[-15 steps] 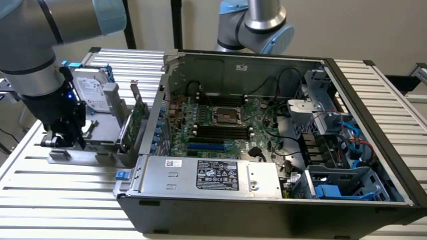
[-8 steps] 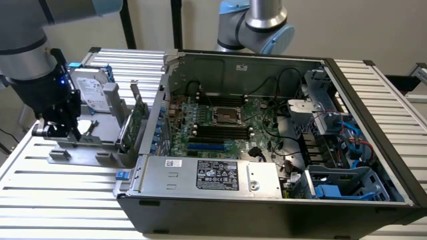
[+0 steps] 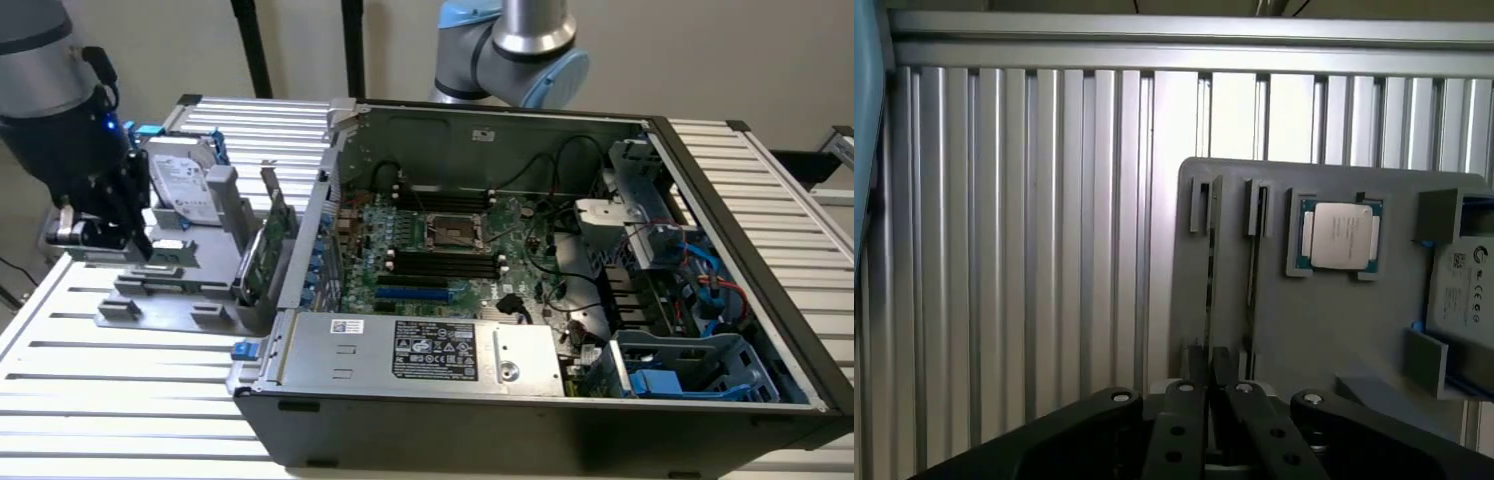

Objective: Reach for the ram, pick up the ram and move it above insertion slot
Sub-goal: 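Pick up the ram and move it above insertion slot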

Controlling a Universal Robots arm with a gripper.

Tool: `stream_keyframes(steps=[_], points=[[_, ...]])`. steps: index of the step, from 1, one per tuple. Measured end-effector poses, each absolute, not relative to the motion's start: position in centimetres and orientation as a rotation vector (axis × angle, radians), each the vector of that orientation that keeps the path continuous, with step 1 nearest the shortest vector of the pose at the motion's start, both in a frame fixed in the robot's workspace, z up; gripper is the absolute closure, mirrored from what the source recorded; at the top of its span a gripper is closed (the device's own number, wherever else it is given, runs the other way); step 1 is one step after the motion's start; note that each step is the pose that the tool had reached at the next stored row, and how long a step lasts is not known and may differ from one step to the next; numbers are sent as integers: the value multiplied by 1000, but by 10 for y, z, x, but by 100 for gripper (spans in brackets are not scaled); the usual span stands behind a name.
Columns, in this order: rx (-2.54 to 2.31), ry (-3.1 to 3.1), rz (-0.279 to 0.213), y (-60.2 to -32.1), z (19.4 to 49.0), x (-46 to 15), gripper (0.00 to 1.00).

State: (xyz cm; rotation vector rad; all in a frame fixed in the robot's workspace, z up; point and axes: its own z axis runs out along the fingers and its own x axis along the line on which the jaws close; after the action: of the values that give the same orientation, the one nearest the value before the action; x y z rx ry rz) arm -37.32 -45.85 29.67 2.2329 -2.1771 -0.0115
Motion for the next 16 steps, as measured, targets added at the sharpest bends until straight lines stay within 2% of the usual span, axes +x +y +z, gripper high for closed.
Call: stream_keyframes(steps=[16], points=[[2275,-2172,-66,-459,346,-326,86]])
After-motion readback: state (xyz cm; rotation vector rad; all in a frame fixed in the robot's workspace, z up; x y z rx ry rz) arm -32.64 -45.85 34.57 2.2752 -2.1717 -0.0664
